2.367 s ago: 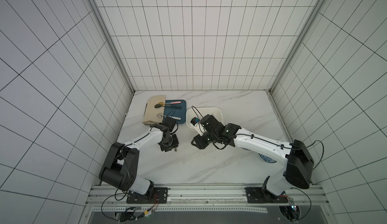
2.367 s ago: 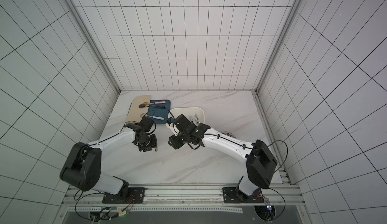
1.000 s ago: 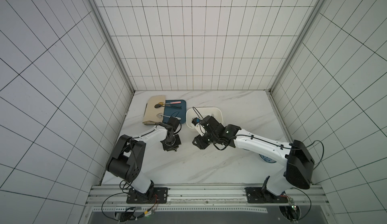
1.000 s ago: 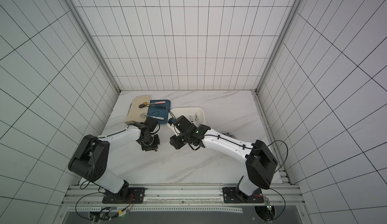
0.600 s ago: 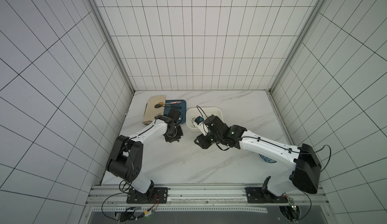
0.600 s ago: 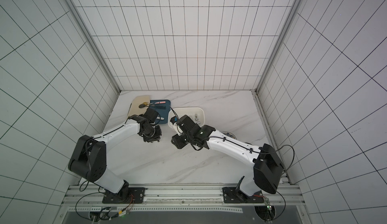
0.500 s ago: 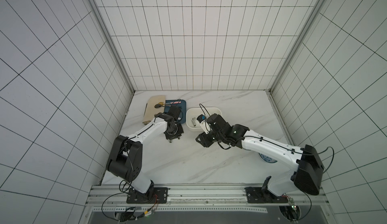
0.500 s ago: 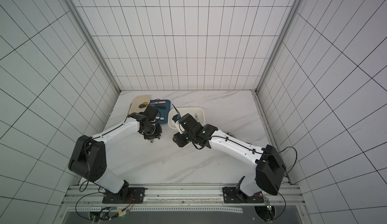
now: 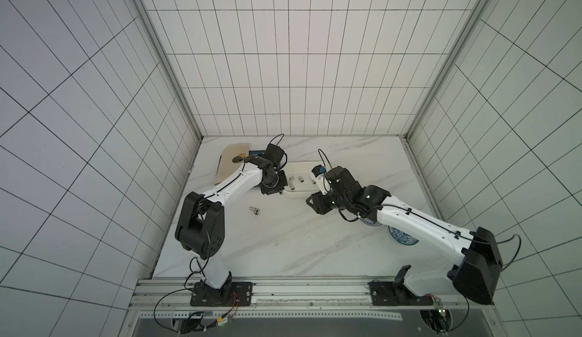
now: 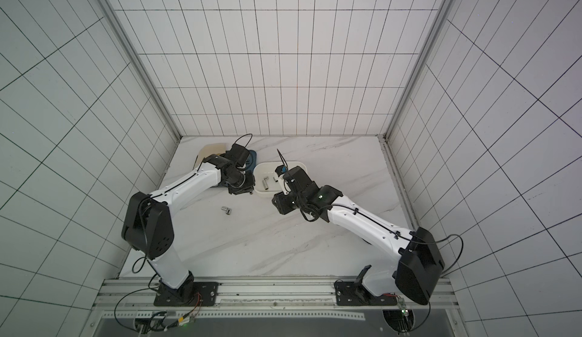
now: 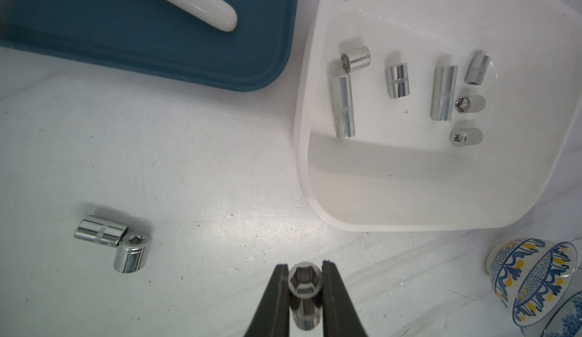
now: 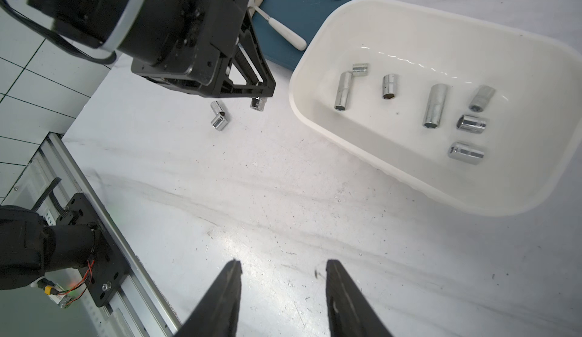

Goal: Put the socket on the desktop into the storage box
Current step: Place the socket head in the storage box.

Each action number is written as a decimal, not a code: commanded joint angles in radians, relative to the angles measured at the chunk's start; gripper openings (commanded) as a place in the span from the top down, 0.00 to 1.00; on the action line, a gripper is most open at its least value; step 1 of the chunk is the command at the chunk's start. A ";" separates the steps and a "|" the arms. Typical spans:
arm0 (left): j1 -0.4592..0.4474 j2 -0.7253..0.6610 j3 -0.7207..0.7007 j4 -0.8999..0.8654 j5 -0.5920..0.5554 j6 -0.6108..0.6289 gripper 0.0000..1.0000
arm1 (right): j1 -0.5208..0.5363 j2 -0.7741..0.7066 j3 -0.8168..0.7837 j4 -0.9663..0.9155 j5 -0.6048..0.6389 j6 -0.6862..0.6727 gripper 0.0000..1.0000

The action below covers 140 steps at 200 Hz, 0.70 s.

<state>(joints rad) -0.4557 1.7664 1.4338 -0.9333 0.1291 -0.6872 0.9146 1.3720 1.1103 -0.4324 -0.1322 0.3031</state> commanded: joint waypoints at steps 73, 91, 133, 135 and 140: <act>-0.044 0.209 0.295 -0.031 0.024 0.027 0.90 | -0.072 -0.100 -0.099 -0.037 0.069 0.048 0.53; -0.049 0.251 0.347 -0.037 0.033 0.025 0.90 | -0.084 -0.112 -0.107 -0.041 0.071 0.049 0.53; -0.069 0.346 0.457 -0.051 0.043 0.026 0.90 | -0.104 -0.119 -0.116 -0.048 0.070 0.053 0.53; -0.070 0.350 0.461 -0.051 0.043 0.026 0.91 | -0.104 -0.119 -0.117 -0.048 0.070 0.053 0.53; -0.072 0.359 0.472 -0.051 0.043 0.026 0.90 | -0.107 -0.119 -0.117 -0.049 0.071 0.053 0.53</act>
<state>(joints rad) -0.5144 2.0769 1.8473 -0.9707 0.1589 -0.6735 0.8238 1.2663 1.0237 -0.4622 -0.0807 0.3466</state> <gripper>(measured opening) 0.184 0.470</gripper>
